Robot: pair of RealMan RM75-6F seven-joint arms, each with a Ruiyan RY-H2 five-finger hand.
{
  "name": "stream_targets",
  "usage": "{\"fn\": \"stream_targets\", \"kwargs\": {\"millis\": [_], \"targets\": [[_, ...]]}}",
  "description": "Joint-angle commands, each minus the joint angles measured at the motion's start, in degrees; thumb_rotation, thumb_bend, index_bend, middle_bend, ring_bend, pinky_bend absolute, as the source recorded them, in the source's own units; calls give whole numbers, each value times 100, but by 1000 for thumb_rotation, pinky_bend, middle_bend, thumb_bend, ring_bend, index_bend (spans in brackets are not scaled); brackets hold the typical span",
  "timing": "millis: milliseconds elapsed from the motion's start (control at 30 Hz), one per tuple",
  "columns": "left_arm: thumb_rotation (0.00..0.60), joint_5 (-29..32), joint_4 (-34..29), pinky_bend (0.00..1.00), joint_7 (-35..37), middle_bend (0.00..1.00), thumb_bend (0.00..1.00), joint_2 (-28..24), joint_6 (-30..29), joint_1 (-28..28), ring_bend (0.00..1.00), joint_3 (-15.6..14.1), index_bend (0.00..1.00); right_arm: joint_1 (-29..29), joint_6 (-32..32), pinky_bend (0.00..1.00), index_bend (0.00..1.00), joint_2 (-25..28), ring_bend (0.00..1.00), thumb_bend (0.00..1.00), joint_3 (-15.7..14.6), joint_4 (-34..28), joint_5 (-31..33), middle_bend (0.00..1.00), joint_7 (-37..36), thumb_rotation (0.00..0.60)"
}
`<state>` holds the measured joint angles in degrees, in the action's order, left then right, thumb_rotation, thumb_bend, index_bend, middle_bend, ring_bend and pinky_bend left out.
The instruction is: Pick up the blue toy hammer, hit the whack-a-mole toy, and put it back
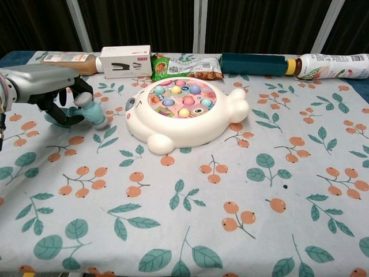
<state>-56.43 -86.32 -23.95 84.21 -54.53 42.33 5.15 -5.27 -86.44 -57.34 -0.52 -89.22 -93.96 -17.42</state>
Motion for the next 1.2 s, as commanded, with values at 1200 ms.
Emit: {"fn": "stream_targets", "kwargs": {"millis": [1200], "targets": [[600,-2528,377,751,3710,661,665,-746,1681,1367,525,438,636,151,-138,0,65,112,0,219,-35,-227,-28,177,236,600]]}}
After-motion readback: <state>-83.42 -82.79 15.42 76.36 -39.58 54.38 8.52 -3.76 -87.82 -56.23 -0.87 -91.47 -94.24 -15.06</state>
